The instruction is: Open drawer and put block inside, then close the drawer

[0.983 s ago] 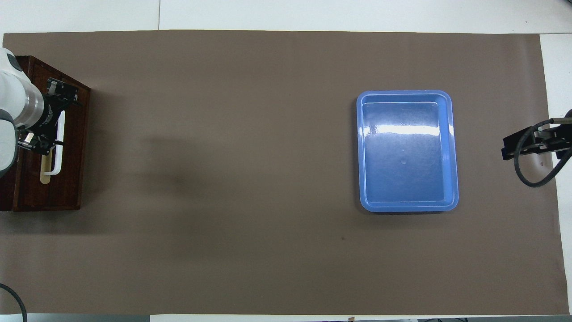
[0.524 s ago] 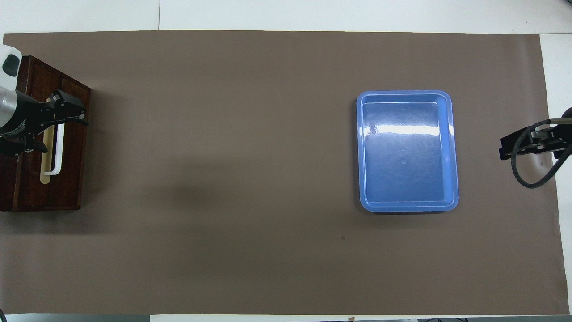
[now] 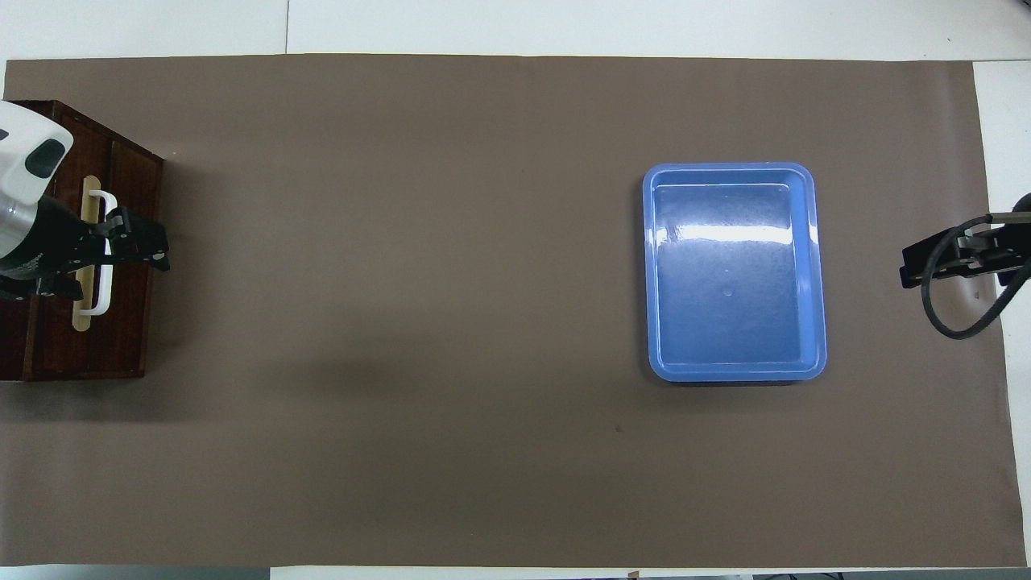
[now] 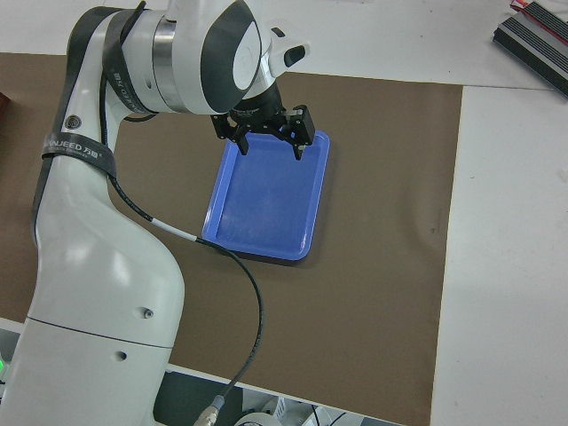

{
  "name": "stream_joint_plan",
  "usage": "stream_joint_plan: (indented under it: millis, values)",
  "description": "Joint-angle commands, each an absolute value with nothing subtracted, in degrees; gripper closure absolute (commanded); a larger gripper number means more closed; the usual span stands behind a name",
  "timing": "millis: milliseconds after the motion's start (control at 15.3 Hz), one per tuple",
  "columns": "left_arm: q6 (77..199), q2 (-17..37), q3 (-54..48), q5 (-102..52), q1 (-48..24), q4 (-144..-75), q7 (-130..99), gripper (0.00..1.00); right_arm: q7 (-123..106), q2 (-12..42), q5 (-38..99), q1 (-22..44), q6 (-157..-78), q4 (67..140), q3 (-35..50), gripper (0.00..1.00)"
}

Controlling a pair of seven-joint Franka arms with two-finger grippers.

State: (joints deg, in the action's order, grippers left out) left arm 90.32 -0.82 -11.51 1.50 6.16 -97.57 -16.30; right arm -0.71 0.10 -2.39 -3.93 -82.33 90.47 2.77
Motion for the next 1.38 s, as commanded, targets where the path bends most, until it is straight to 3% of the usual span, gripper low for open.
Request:
stream_joint_plan:
  millis: [0,524,786,1310]
  values:
    - [89.39,-2.02,-11.60,0.53,6.68,-98.52,-11.87,0.00,-1.23,-0.18,-1.32,-4.66,-82.35,90.44,3.08,0.00]
    - [87.45,-1.50,-11.51,0.70,6.07,-97.12,-11.69,0.00,-1.49,-0.18,-1.32,-5.10,-82.27,90.26,3.08,0.00]
    - [86.84,-0.70,-8.19,0.79,0.37,-95.27,-11.69,0.00,-1.67,-0.70,-1.32,-5.01,-82.00,91.14,3.08,0.00]
    - [83.33,-0.18,-4.31,0.88,-0.97,-92.20,-7.31,0.00,-2.37,-0.62,-1.32,-5.10,-82.35,91.05,2.99,0.00]
